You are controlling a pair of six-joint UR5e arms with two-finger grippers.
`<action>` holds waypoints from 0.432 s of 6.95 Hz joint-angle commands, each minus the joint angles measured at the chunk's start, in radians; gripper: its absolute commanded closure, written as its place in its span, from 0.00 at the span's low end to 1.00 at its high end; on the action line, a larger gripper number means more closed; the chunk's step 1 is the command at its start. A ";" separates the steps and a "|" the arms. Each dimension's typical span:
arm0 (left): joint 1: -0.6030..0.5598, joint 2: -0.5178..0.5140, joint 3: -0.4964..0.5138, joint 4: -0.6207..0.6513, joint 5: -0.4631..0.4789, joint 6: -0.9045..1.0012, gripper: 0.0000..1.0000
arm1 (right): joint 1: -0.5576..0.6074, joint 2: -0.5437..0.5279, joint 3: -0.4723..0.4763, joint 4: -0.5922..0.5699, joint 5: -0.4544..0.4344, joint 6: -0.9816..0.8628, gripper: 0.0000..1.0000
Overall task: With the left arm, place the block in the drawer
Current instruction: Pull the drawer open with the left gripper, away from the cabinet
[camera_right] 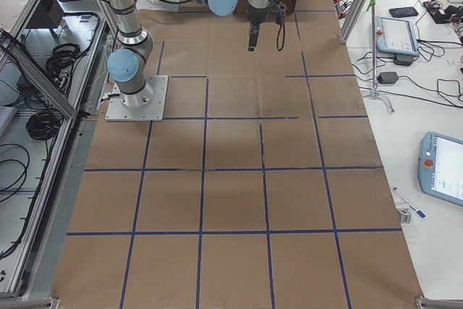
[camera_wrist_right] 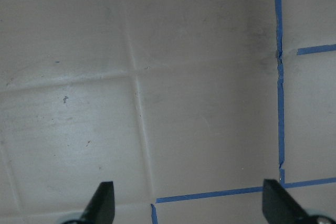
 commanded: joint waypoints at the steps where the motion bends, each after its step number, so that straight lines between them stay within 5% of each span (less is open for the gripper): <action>1: 0.001 -0.010 0.024 -0.001 0.028 0.008 0.01 | 0.000 0.000 0.000 0.000 0.000 0.001 0.00; 3: 0.002 -0.010 0.046 -0.012 0.033 0.008 0.01 | 0.000 0.000 0.000 0.000 0.000 0.000 0.00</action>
